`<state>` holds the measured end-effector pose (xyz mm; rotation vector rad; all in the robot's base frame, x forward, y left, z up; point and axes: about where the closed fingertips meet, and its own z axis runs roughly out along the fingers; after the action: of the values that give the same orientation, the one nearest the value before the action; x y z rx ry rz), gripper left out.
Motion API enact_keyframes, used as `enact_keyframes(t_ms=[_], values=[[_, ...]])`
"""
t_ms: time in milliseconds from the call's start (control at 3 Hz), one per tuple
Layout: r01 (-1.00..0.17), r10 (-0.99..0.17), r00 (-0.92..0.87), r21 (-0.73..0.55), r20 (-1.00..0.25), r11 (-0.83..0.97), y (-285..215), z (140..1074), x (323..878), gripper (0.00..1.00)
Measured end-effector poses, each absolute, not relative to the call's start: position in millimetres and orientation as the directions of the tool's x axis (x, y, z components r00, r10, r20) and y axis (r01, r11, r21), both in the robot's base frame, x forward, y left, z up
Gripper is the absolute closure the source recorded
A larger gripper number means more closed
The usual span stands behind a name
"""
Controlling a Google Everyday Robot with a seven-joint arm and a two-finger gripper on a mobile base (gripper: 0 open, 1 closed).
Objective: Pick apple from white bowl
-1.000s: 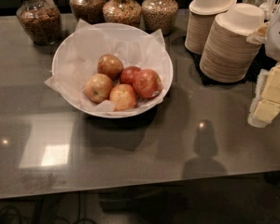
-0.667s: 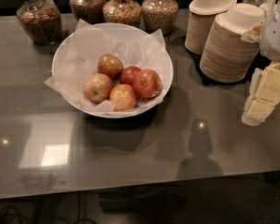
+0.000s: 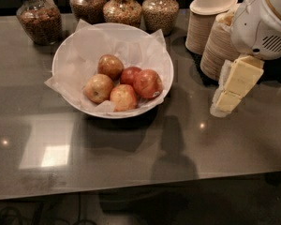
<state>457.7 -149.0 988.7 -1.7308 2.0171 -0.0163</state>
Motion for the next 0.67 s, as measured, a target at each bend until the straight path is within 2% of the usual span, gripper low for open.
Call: enact_keyframes(t_ms=[333,667], values=[[-0.928,-0.934,-0.085,-0.313,-0.346,0.2,-148.6,989.3,457.5,0.0],[-0.924,-0.9,-0.062,-0.317,-0.431,0.215,-131.4,985.8,472.7,0.0]])
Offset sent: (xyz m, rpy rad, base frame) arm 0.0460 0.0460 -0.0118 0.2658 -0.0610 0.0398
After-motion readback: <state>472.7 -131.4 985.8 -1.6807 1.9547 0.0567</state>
